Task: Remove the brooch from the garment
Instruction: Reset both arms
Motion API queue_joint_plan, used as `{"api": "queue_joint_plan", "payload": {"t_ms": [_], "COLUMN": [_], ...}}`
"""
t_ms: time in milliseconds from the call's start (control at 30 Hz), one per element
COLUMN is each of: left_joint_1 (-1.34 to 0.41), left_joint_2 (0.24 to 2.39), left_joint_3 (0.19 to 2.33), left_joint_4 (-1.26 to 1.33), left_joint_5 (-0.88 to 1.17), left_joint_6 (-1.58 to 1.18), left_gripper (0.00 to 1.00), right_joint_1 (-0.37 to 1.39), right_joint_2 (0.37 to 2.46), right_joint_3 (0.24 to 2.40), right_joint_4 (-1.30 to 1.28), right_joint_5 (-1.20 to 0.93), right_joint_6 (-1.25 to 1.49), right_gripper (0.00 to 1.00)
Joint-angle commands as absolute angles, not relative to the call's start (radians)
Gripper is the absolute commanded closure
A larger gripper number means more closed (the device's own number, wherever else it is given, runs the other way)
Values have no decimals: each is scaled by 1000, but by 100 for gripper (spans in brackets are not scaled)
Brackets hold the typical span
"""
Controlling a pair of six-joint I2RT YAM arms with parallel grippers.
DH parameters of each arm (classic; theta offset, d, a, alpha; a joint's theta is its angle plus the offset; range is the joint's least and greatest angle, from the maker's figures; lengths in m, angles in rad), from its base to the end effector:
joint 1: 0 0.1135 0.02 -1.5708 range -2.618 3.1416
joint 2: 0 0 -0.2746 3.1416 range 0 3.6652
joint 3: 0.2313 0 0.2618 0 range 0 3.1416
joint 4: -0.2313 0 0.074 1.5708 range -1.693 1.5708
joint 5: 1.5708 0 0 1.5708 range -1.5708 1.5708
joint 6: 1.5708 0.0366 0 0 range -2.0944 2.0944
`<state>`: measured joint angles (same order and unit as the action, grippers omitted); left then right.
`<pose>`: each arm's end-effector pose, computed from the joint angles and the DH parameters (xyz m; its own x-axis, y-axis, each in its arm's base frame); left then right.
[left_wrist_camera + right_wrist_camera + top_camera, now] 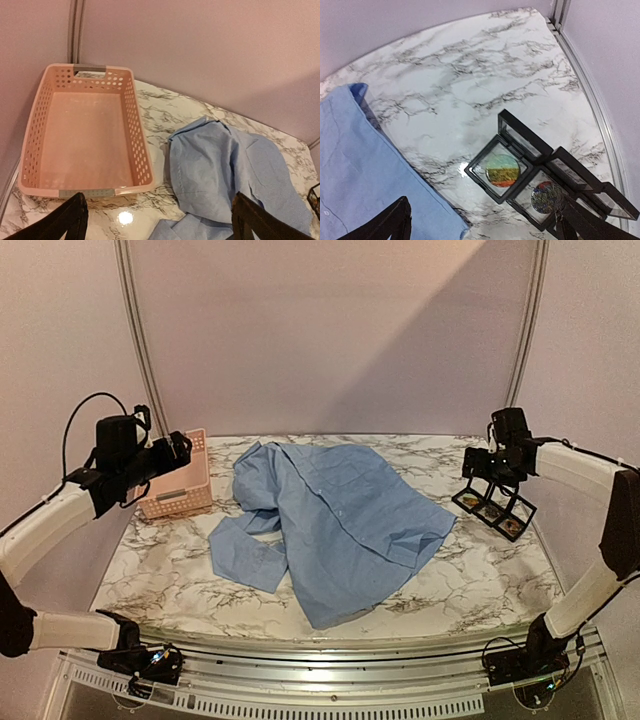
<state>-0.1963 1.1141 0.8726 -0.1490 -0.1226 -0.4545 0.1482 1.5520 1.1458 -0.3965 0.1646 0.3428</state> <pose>0.2585 -0.0469 0.3153 -0.3717 -0.3703 -0.8513 -0.0896 0.9270 -0.3641 0.3462 0.0456 0.2633 -0.6811 0.2336 -0.6940 0.2080 0.9704 0.1225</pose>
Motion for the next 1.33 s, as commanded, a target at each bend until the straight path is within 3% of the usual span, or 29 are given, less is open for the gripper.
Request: {"api": "queue_joint_plan", "payload": {"t_ms": [0,133,467,700,1300], "left_joint_1": [-129,-71,-57,-73,-73], "left_joint_2": [1096,1105,900,833,807], "left_joint_3": [778,726,391,222,152], "left_joint_4": [-30,4,435,542,602], "left_joint_5": [-204,-249,-353,-406,-422], "left_joint_6": [-500,-458,-317,-257,-232], "left_gripper": [0,1,0,0,0], "right_joint_1": [86,37,33,34,34], "right_joint_2": [1453,1342,1077,1011,1052], "right_joint_3": [1044,919,550,320,197], "right_joint_4": [-186,-32,431,713,889], "right_joint_5": [15,-33,21,106,142], "right_joint_6": [349,353,276,228,225], "right_gripper": [1,1,1,1,1]}}
